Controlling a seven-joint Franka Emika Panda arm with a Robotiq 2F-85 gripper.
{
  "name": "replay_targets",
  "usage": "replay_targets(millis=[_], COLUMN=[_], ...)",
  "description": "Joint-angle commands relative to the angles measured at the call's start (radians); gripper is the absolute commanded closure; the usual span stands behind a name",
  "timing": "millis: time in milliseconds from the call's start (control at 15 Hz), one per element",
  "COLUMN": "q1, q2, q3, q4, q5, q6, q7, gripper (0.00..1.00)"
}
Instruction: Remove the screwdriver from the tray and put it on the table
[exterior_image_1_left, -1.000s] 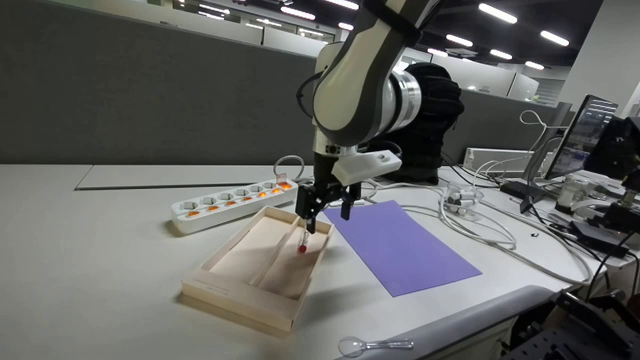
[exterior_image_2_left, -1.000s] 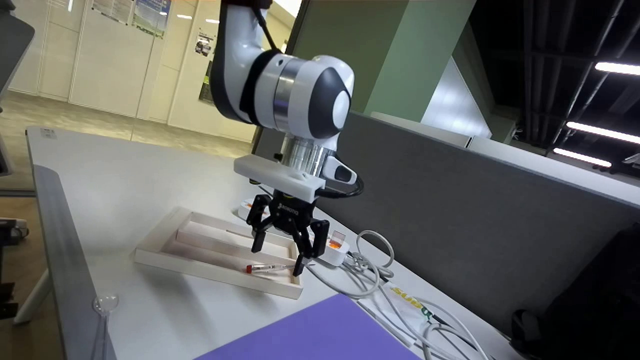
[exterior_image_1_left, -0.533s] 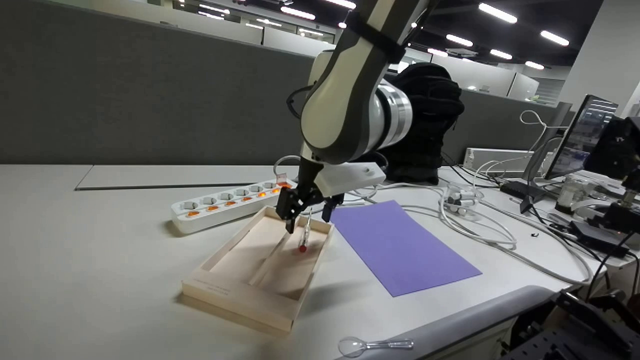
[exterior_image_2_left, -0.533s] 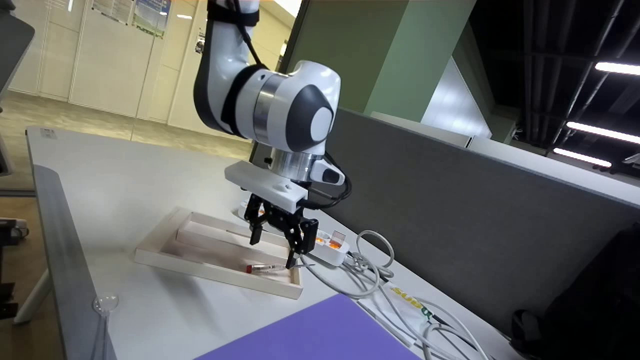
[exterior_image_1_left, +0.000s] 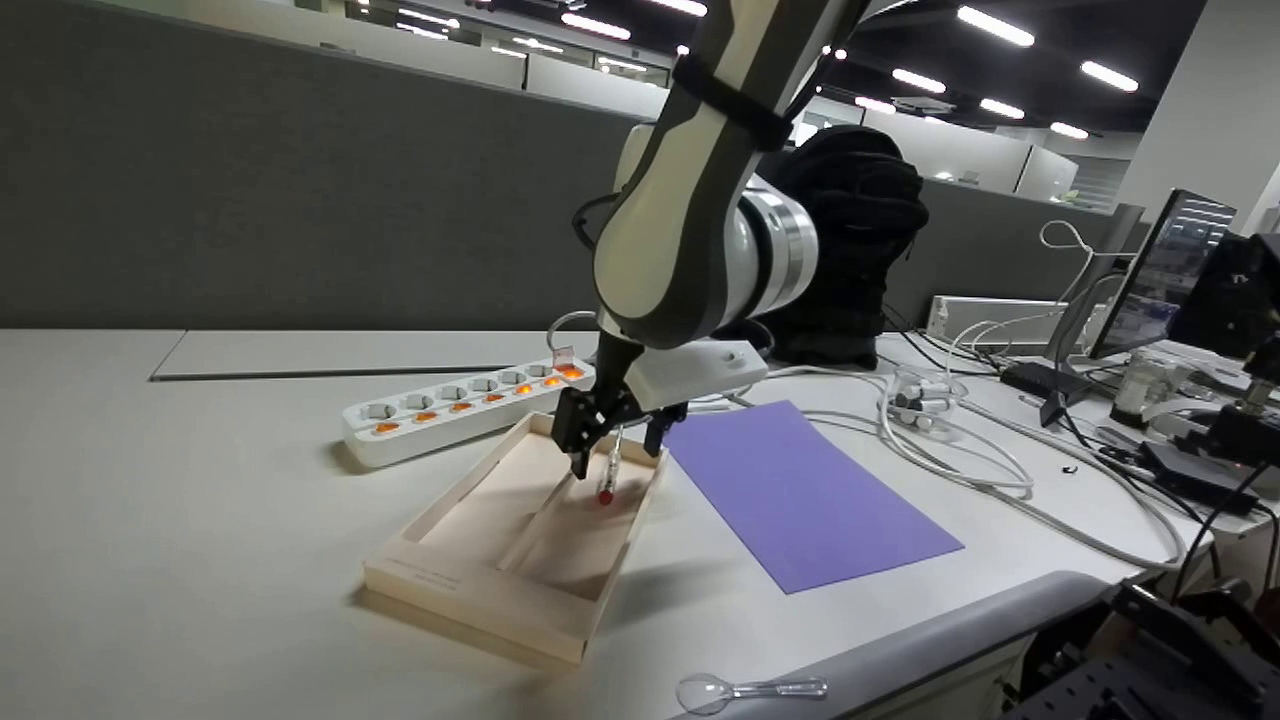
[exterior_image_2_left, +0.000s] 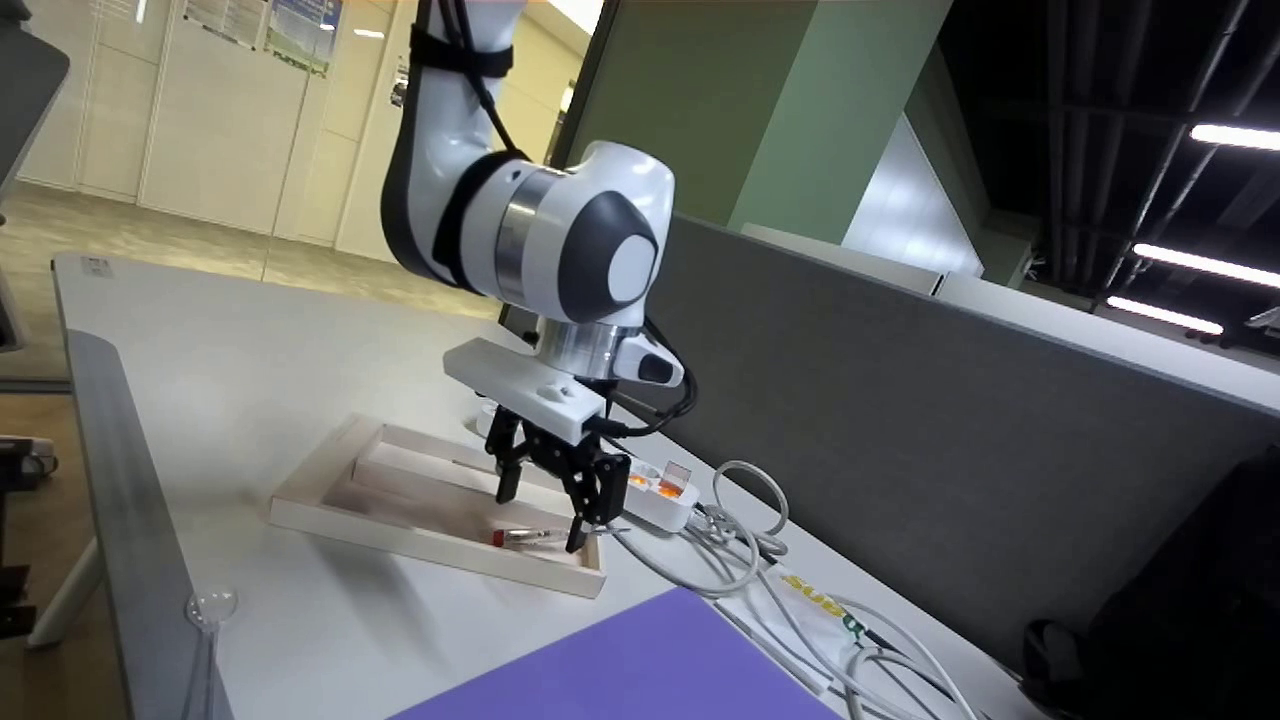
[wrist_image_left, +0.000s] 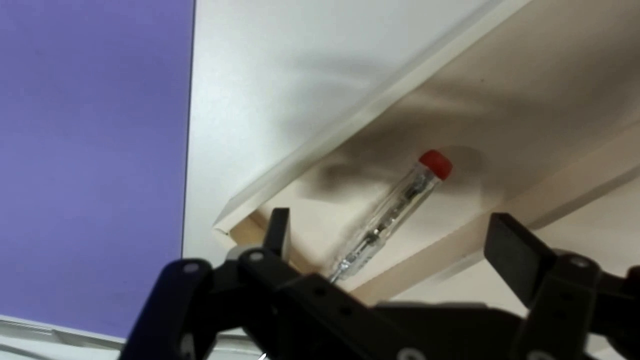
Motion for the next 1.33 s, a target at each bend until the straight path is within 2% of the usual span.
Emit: replay_targets(millis=[0,133,200,267,333,933,1067,1133,1267], q1=[0.030,0.034,0.033,0.035,0.033,0.040,0.056,0.063,0.080], q2=[0.026,0.037,0.042,0.046,0.050,0.017,-0.015,-0.038,-0.085], q3=[-0.033,-0.038,-0.038,-0.040,-0.039,-0.053,-0.082,-0.098,-0.139], q4=[0.031,0.039,0.043,0.046,0.049,0.039,0.022,0.013,0.000], q5=[0.004,0.005,0.008,0.008,0.010,0.014,0.005,0.003,-0.005], q6=[-0.005,-0.007,-0.007,-0.006,-0.008,-0.007,-0.009,-0.014,-0.023], q7=[-0.002,-0.004,-0.005,-0.005,-0.007,0.001,0.014,0.020,0.039], gripper=[0.00,0.00,0.25,0.26,0.32,0.95,0.99,0.96,0.96])
